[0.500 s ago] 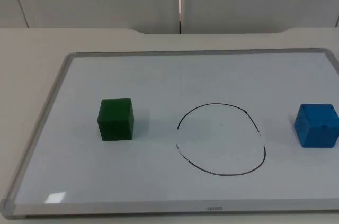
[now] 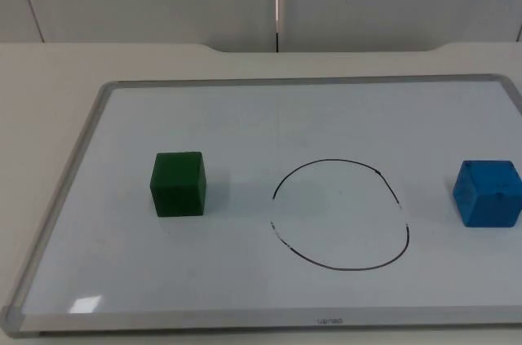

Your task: Push the two cubes into the marked area.

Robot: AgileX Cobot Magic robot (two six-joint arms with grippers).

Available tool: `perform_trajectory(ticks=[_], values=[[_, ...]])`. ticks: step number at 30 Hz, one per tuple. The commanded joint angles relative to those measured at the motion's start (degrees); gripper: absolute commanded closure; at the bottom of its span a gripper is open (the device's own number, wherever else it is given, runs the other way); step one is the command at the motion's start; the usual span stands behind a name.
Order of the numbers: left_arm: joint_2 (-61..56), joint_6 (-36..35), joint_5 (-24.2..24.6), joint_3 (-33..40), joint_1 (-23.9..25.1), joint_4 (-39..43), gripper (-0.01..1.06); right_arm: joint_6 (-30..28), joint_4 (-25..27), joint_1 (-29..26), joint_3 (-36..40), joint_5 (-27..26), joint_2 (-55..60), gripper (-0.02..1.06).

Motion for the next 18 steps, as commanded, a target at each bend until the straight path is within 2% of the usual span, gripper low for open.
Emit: perform_trajectory(ticks=[1,4,8,9,12,15,16,18], values=[[3.17,1.16,-2.85,-0.41,0.11,-3.37,0.0,-0.53,0.27,-0.32,0.13,-0.34,-0.21,-0.01],[5.73,3.53,-4.63,-0.41,0.11,-6.28,0.05,-0.53,0.27,-0.32,0.13,-0.34,-0.21,-0.01],[10.41,4.45,-8.99,-0.41,0.11,-9.53,0.25,-0.53,0.27,-0.32,0.13,-0.34,-0.21,-0.01],[10.41,4.45,-8.99,-0.41,0.11,-9.53,0.25,-0.53,0.27,-0.32,0.13,-0.34,-0.21,-0.01],[13.9,4.45,-10.71,-0.41,0.11,-10.33,0.36,-0.53,0.27,-0.32,0.13,-0.34,-0.21,-0.01],[16.61,6.2,-11.5,-0.41,0.11,-12.93,0.55,-0.53,0.27,-0.32,0.13,-0.34,-0.21,-0.01],[16.61,6.2,-11.5,-0.41,0.11,-12.93,0.55,-0.53,0.27,-0.32,0.13,-0.34,-0.21,-0.01],[17.9,6.19,-12.88,-0.41,0.11,-14.98,0.71,-0.53,0.27,-0.32,0.13,-0.34,-0.21,-0.01]])
